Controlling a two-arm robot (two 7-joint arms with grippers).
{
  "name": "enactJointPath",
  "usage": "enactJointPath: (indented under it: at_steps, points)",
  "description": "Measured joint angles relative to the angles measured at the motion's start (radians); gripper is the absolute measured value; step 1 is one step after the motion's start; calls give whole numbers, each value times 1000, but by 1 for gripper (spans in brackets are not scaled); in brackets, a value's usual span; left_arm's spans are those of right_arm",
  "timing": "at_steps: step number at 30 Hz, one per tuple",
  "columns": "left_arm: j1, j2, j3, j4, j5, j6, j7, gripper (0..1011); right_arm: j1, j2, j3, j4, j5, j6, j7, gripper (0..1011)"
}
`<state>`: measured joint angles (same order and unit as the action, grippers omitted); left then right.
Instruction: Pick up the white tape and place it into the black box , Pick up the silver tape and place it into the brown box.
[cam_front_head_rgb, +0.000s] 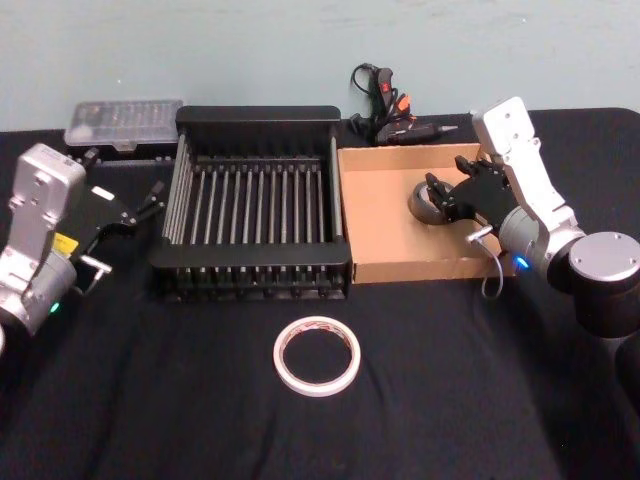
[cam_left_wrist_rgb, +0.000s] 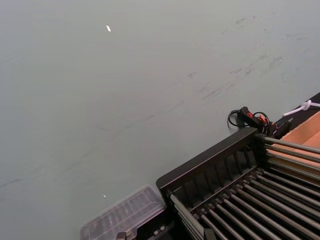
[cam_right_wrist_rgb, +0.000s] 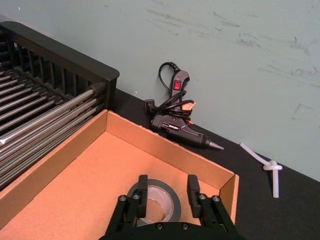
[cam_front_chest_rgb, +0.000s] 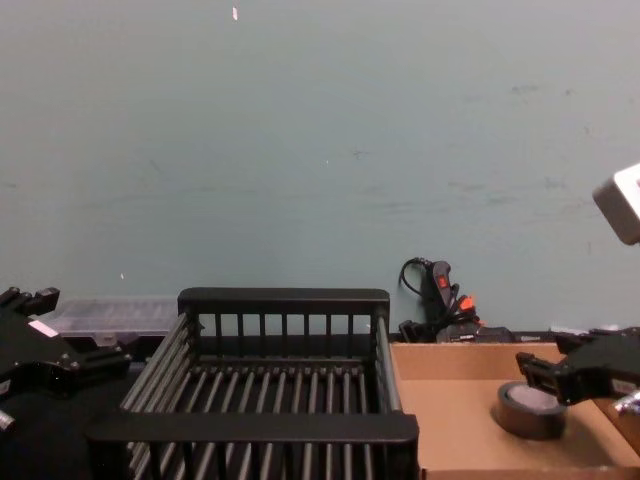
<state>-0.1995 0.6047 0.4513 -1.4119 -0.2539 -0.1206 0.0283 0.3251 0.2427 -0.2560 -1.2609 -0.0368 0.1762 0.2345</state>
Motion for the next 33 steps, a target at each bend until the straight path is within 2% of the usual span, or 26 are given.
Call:
enactJointPath:
  at_steps: [2,3,6,10,13,17,24,33]
  points:
    - [0,0,0,0,0,0,0,1002,0,0,0,0,0,0,0,533]
    - [0,0,0,0,0,0,0,1002,0,0,0,0,0,0,0,595]
    - [0,0,0,0,0,0,0,1001,-1,1,0,-1,1,0,0,653]
    - [0,0,0,0,0,0,0,1001,-1,1,0,-1,1,0,1,812]
    - [0,0,0,0,0,0,0,1001,-1,1,0,-1,2,0,1,866]
    - [0,0,0,0,0,0,0,1001,-1,1,0,-1,2,0,1,992]
    - [0,0,0,0,0,0,0,1002,-4,1,2,-6,3,-1,4,1002]
    - [0,0,0,0,0,0,0,1001,-47,11,27,-86,28,18,29,1002]
